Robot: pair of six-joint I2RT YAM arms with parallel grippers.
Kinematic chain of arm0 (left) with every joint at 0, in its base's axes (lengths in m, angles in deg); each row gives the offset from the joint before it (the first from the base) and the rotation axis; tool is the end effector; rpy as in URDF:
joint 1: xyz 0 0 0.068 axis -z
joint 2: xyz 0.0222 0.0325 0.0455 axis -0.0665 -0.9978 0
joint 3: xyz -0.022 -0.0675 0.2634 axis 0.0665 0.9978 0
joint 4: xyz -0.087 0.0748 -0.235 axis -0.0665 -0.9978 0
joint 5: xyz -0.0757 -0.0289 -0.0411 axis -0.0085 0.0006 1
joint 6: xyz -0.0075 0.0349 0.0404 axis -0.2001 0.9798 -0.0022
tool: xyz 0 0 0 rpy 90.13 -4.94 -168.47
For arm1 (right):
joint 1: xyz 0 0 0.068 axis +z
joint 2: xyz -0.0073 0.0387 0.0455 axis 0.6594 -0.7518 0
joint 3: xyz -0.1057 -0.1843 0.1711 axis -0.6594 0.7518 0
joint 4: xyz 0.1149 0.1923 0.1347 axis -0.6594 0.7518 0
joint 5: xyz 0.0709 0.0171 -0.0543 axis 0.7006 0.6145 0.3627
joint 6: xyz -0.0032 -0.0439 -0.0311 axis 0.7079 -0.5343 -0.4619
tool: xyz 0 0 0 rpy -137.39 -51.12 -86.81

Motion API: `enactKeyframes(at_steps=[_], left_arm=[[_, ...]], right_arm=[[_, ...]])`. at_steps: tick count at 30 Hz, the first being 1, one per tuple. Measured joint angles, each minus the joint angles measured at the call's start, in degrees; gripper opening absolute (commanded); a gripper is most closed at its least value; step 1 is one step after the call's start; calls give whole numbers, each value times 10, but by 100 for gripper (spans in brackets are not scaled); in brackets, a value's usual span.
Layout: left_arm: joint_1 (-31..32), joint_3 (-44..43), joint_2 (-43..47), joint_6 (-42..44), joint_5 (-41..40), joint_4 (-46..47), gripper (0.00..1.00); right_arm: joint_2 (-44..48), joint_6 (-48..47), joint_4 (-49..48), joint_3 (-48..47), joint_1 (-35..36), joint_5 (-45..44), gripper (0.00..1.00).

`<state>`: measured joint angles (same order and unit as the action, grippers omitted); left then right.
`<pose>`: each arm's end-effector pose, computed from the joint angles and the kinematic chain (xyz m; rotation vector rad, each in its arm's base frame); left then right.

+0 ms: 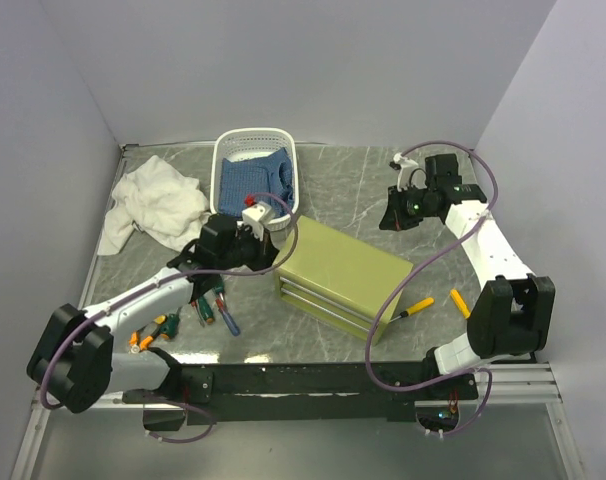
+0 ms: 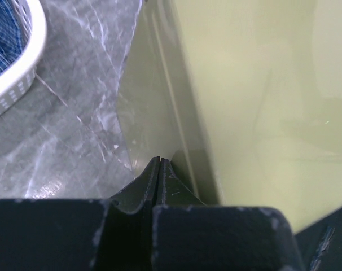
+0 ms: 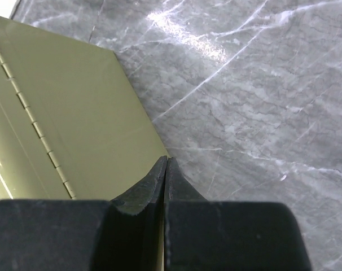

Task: Sort the tools into containers

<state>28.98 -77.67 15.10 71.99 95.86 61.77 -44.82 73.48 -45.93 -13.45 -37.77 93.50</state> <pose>0.2207 -0.1575 0.2377 0.6064 1.9950 -0.8669 0.3092 0.0383 0.2964 -0.5540 2.3501 0.6571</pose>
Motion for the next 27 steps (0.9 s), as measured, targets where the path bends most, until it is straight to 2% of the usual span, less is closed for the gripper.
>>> enactKeyframes(at_steps=[3,6,10,13,19,23,27], left_arm=[[0,-13,24,-20,-16,-23,1],[-5,0,94,-48,-16,-62,1],[-8,42,195,-65,10,-82,1],[-8,80,219,-65,47,-82,1],[8,136,190,-57,90,-60,1],[14,136,155,-47,92,-4,1],[24,113,82,-33,90,46,1]], right_arm=[[0,-7,-1,5,0,-2,0],[0,-10,-2,5,0,0,0],[0,-11,0,4,0,4,0],[-6,-11,3,-5,0,7,0],[-40,-11,3,-36,3,14,0],[-41,-14,9,-36,8,22,0],[-37,-20,11,-23,10,22,0]])
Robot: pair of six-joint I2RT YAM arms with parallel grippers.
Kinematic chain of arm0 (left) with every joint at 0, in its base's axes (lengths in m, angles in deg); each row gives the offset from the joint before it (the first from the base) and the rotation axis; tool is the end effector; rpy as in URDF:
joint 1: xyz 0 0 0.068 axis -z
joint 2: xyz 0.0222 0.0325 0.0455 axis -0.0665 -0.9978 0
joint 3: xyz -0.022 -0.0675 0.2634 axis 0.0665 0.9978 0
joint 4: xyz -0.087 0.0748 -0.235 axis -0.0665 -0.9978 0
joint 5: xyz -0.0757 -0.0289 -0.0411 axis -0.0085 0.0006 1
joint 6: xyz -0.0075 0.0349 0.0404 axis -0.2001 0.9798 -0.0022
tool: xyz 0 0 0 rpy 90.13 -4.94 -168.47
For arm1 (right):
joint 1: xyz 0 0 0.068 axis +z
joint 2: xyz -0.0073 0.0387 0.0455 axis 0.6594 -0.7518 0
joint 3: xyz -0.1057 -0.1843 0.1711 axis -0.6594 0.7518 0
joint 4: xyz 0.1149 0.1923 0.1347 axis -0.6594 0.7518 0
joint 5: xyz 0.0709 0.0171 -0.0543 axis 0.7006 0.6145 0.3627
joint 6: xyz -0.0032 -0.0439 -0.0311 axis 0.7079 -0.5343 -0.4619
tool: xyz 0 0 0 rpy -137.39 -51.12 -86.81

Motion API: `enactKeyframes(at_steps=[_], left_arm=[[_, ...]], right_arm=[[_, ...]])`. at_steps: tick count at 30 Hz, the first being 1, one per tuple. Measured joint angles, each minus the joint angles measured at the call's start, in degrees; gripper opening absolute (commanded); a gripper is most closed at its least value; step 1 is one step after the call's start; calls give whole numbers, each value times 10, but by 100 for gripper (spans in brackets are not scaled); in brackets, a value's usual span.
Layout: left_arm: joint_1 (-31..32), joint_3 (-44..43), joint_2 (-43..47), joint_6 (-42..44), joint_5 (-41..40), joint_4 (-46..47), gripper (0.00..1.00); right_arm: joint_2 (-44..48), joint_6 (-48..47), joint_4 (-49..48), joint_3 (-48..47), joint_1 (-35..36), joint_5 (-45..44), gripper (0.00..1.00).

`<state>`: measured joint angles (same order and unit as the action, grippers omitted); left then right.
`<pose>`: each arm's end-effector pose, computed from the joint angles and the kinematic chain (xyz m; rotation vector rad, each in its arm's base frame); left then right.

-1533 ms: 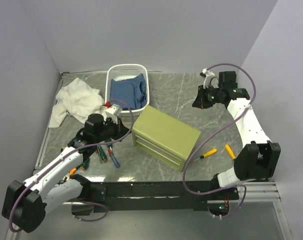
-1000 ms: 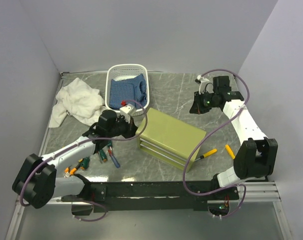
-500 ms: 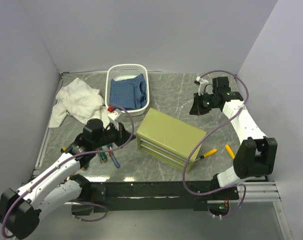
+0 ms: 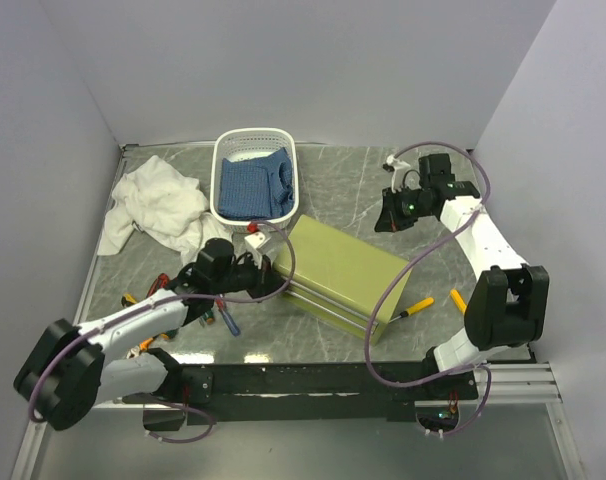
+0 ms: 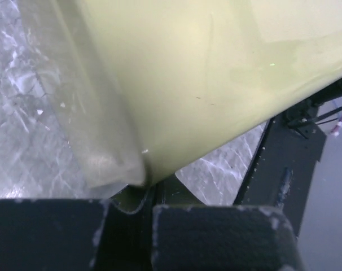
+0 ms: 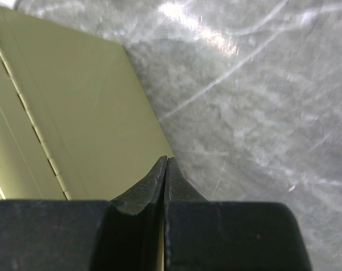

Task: Sort the tools into containers

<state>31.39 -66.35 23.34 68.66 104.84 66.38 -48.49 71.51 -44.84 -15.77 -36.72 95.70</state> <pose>0.1778 -0.1473 0.2137 0.7036 1.9673 -1.0834 0.3212 0.0461 0.2895 -0.6199 2.3569 0.7121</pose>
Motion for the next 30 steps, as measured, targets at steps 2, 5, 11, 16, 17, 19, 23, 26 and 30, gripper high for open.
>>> enactKeyframes(at_steps=[2,5,11,16,17,19,23,26,30], left_arm=[[14,-13,-29,10,-3,7,1],[36,-30,-52,24,-11,11,1],[59,-87,-116,30,-37,24,1],[66,-173,-211,40,-35,28,1],[66,-195,-232,43,-36,26,1],[65,-233,-268,44,-40,25,1],[63,-299,-327,41,-68,21,1],[60,-310,-334,35,-93,27,1],[39,-309,-331,11,-101,46,9]], right_arm=[[10,-3,-1,22,0,-6,0],[27,-7,3,57,-4,-8,0],[56,-9,7,94,-12,-15,0],[81,-18,-2,94,-17,-23,0],[84,-20,-6,94,-21,-27,0],[87,-25,-11,94,-32,-32,0],[87,-28,-27,96,-46,-47,0],[87,-25,-41,103,-46,-48,0],[87,-19,-48,106,-46,-48,0]])
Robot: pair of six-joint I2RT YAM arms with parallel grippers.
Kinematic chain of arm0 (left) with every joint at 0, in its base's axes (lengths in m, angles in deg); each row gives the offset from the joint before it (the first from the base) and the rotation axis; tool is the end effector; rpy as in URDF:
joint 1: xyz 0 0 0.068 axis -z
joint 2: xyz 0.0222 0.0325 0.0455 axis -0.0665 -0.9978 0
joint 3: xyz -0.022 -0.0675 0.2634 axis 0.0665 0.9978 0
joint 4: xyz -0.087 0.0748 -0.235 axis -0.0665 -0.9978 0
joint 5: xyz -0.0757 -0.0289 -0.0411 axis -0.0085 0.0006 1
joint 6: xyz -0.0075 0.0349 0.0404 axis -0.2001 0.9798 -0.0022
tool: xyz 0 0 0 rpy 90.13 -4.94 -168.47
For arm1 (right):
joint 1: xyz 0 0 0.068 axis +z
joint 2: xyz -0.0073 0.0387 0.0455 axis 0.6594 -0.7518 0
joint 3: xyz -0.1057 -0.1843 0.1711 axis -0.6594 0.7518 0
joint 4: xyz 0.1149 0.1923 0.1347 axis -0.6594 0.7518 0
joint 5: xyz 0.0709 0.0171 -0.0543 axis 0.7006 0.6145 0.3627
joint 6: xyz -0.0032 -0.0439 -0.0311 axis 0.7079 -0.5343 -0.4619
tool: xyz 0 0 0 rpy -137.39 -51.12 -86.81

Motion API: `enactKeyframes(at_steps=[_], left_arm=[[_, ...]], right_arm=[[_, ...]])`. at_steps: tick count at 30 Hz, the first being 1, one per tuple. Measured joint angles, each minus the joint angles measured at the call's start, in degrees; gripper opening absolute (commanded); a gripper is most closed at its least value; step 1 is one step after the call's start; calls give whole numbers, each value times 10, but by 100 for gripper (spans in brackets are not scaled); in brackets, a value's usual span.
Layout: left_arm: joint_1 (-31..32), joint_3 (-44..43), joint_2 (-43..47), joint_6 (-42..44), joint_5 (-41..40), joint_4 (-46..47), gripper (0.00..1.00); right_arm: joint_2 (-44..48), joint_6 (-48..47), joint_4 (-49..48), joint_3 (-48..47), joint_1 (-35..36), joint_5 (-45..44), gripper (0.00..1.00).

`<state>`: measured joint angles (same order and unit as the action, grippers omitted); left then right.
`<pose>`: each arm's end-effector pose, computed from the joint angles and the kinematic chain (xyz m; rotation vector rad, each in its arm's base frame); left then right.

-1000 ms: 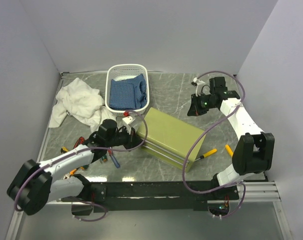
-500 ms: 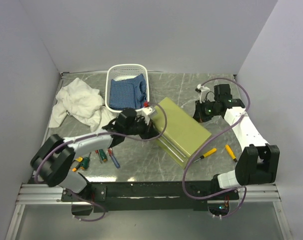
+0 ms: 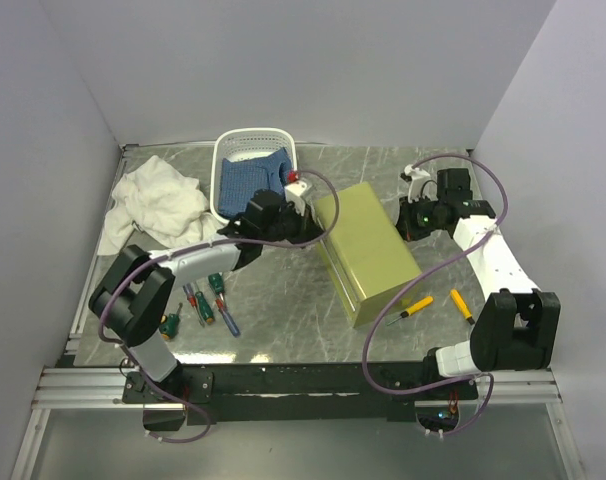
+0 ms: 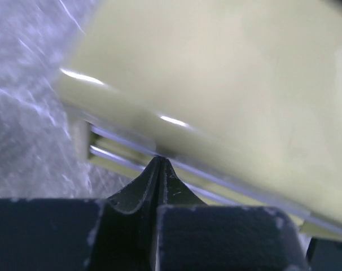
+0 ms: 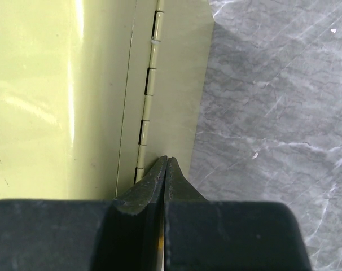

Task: Sort the tools into containers

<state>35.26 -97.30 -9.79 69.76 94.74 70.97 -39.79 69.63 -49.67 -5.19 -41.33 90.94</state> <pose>0.2862 -0.2481 0.2356 0.6658 1.9267 -0.9495 0.2891 0.0177 0.2791 -0.5423 2.3412 0.5408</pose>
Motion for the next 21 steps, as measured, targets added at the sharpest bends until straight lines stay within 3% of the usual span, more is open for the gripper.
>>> enactKeyframes(at_steps=[8,15,21], left_arm=[[-41,7,24,-44,58,90,9],[-38,-92,-58,-57,97,117,3],[-56,-99,-63,-74,101,125,1]], right_arm=[[-4,15,-10,0,0,2,0],[-29,26,-16,-4,-1,2,0],[-37,28,-12,-13,0,1,0]])
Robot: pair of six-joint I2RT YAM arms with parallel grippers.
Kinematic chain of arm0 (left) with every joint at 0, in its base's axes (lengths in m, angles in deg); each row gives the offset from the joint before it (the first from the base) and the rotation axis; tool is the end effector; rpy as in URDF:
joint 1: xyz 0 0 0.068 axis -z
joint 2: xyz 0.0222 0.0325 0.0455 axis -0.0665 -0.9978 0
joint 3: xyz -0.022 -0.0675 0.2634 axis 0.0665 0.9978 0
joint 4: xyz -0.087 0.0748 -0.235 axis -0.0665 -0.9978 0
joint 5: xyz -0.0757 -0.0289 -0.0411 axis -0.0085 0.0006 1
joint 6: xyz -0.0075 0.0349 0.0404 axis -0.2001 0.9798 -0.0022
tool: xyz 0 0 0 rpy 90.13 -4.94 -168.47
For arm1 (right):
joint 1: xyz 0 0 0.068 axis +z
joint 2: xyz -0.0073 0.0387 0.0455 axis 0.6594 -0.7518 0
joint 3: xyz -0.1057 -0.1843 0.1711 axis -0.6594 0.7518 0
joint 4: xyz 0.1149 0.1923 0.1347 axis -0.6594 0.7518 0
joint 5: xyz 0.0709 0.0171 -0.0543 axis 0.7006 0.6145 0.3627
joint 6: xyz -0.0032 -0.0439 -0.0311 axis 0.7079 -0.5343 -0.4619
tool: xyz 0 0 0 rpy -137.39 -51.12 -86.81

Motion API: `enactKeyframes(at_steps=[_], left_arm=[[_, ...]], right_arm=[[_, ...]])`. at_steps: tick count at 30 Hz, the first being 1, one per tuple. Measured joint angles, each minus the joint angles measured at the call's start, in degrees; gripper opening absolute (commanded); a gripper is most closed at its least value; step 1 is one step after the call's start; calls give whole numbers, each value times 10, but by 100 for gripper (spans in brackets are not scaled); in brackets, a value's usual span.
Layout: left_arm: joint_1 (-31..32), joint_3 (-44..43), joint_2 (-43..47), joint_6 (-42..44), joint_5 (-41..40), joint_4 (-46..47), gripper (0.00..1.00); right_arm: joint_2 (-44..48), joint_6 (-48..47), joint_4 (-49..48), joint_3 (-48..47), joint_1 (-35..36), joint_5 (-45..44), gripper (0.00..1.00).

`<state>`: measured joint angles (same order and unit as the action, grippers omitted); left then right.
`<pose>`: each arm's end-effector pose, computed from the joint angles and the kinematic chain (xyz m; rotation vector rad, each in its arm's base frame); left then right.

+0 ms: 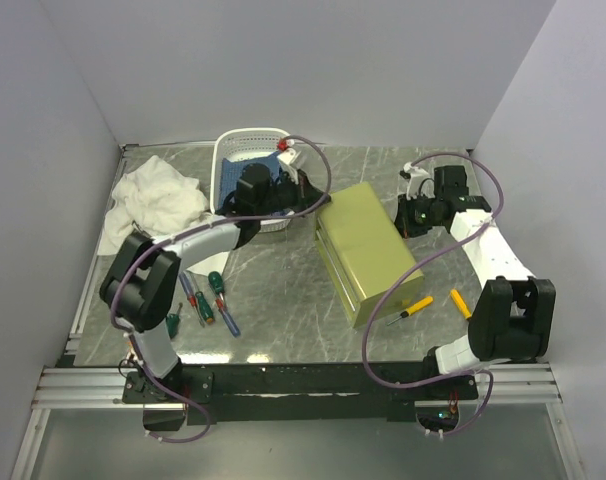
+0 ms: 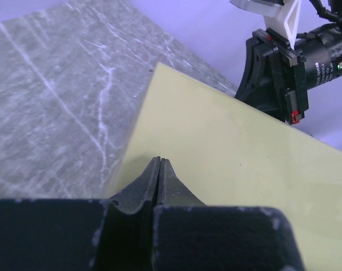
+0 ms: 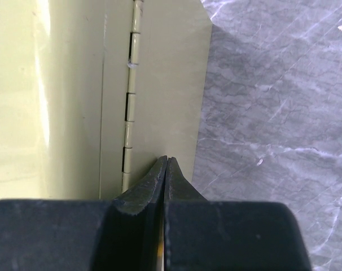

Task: Sort the tools into containers

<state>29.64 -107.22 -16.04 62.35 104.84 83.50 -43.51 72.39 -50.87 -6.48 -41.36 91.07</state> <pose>0.3382 -0.2449 0.2757 0.5953 1.6781 -1.1541 0.3035 0.0176 0.2696 -0.4833 2.3789 0.5734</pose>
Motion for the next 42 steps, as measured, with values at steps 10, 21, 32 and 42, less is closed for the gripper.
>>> enactKeyframes(at_steps=[10,21,32,42], left_arm=[[-47,167,210,12,0,-23,1],[-6,194,135,12,-10,-19,1],[-8,93,34,1,18,0,1],[-26,-12,-64,-7,31,2,36]], right_arm=[[-8,0,1,-3,0,0,0],[-19,0,11,-21,2,-2,0],[-19,-3,14,-21,2,-20,0],[-19,-13,14,-21,-3,-53,0]])
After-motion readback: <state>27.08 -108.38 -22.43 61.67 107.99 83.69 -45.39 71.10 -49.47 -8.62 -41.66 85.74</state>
